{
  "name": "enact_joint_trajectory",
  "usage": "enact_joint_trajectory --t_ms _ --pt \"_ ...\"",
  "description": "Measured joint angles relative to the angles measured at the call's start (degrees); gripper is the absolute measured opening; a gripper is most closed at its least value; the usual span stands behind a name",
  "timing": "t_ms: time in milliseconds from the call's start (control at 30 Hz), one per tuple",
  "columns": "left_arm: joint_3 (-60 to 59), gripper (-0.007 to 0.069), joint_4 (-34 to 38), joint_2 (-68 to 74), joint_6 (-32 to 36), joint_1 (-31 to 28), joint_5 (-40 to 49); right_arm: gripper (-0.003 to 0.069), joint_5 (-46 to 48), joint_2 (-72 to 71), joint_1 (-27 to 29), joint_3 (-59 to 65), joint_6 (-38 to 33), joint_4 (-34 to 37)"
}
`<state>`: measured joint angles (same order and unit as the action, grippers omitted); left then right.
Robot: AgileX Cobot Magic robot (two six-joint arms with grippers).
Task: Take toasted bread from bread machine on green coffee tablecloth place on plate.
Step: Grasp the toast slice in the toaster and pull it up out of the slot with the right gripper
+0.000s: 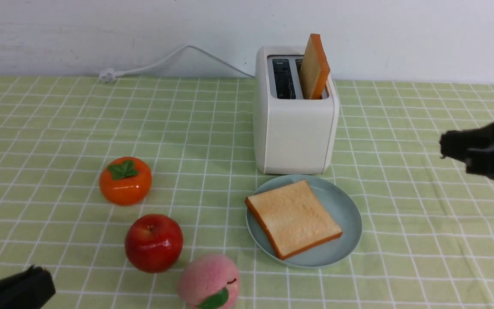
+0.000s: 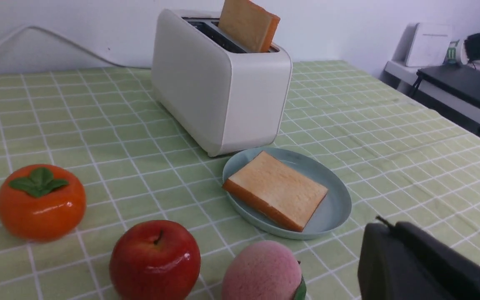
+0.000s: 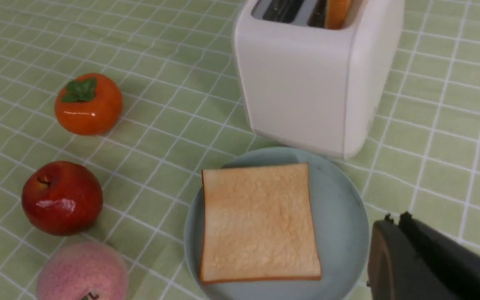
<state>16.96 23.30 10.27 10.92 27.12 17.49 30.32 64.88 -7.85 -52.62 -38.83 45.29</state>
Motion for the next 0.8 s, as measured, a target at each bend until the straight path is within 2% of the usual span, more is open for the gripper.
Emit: enact_joint_trajectory --t_ms 167,367,400,467,567,600,733,800 --pt "-3.4 -0.0013 -0.1 -4.8 0.1 0.0 -4.1 0.0001 -5.6 10.3 -5.3 -8.7 -0.9 -0.1" --pt "-3.4 -0.0013 -0.1 -4.8 0.1 0.0 -8.6 0.0051 -7.4 19.2 -5.8 -17.5 -0.9 -0.1" --pt "-3.4 -0.0013 -0.1 -4.4 0.1 0.0 -8.7 0.0092 -7.4 22.1 -5.8 -20.4 -0.9 -0.1" --pt "-3.4 -0.0013 -0.1 -4.2 0.1 0.0 -8.7 0.0122 -7.4 23.8 -5.9 -21.9 -0.9 -0.1" --pt "-3.4 -0.0013 -0.1 -4.2 0.1 0.0 -9.2 0.0273 -7.6 28.8 -5.9 -26.7 -0.9 -0.3" --pt "-3.4 -0.0013 -0.1 -4.2 0.1 0.0 -9.2 0.0283 -7.7 29.3 -5.9 -27.0 -0.9 -0.3" --pt "-3.4 -0.0013 0.1 -4.2 0.1 0.0 -9.9 0.0517 -9.9 34.9 -6.0 -33.2 -0.9 0.5" --pt "-3.4 -0.0013 0.1 -4.2 0.1 0.0 -9.9 0.0554 -10.4 36.2 -6.2 -34.5 -0.9 0.7"
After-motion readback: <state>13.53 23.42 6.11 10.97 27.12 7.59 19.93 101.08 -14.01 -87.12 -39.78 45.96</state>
